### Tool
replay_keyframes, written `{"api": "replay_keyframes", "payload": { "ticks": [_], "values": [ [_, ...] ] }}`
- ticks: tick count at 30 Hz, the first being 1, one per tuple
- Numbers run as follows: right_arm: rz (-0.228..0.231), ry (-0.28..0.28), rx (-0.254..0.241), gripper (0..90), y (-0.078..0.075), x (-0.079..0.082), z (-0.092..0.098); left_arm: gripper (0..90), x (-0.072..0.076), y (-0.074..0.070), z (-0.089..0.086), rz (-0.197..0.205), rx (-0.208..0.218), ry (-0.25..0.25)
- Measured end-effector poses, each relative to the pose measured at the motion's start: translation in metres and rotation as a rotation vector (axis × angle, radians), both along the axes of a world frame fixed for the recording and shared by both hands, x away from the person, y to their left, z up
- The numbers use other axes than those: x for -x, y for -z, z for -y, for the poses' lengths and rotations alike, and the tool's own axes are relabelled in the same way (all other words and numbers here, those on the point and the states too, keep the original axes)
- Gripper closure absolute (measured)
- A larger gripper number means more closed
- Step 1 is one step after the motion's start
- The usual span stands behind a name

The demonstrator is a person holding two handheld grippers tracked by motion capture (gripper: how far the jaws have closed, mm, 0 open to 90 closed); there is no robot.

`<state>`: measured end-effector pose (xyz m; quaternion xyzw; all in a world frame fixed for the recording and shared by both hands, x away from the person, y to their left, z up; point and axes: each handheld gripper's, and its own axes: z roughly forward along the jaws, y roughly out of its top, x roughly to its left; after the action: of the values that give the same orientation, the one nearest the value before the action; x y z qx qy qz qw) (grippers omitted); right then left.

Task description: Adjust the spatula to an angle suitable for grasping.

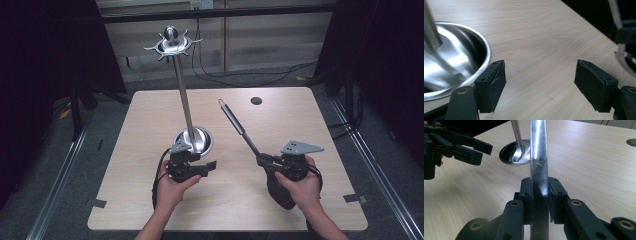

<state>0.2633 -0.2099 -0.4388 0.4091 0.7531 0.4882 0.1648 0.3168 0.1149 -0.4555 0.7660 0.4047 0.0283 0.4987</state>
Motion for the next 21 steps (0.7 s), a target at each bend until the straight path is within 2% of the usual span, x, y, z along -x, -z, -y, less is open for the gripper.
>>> {"api": "replay_keyframes", "payload": {
  "ticks": [1, 2, 3, 6, 9, 13, 14, 19, 20, 21],
  "values": [
    [0.000, 0.000, 0.000, 75.6, 0.000, 0.000, 0.000, 26.3, 0.000, 0.000, 0.000, 0.000, 0.000, 0.000],
    [0.007, 0.005, -0.009, 75.6, -0.001, 0.001, 0.000, 26.9, -0.001, -0.003, 0.004, -0.013, 0.025, 0.018],
    [0.007, 0.005, -0.009, 75.6, -0.001, 0.001, 0.000, 27.0, -0.001, -0.003, 0.004, -0.013, 0.025, 0.018],
    [0.014, 0.007, -0.016, 75.6, -0.002, 0.001, -0.002, 29.5, -0.001, -0.012, 0.017, -0.022, 0.065, 0.042],
    [0.013, 0.008, -0.018, 75.6, -0.003, 0.001, -0.003, 32.1, -0.001, -0.016, 0.026, -0.026, 0.082, 0.063],
    [0.016, 0.003, -0.022, 75.6, -0.002, 0.001, -0.006, 33.0, -0.002, -0.017, 0.035, -0.024, 0.082, 0.072],
    [0.015, 0.005, -0.022, 75.6, -0.002, 0.001, -0.008, 33.2, -0.002, -0.018, 0.041, -0.024, 0.097, 0.076],
    [0.019, -0.003, -0.027, 75.6, -0.001, 0.002, -0.012, 34.5, -0.003, -0.021, 0.049, -0.026, 0.116, 0.093],
    [0.018, -0.008, -0.031, 75.6, -0.001, 0.002, -0.012, 35.2, -0.003, -0.022, 0.052, -0.035, 0.140, 0.096],
    [0.018, -0.008, -0.031, 75.6, -0.001, 0.002, -0.012, 36.3, -0.003, -0.022, 0.052, -0.035, 0.140, 0.096]
  ]
}}
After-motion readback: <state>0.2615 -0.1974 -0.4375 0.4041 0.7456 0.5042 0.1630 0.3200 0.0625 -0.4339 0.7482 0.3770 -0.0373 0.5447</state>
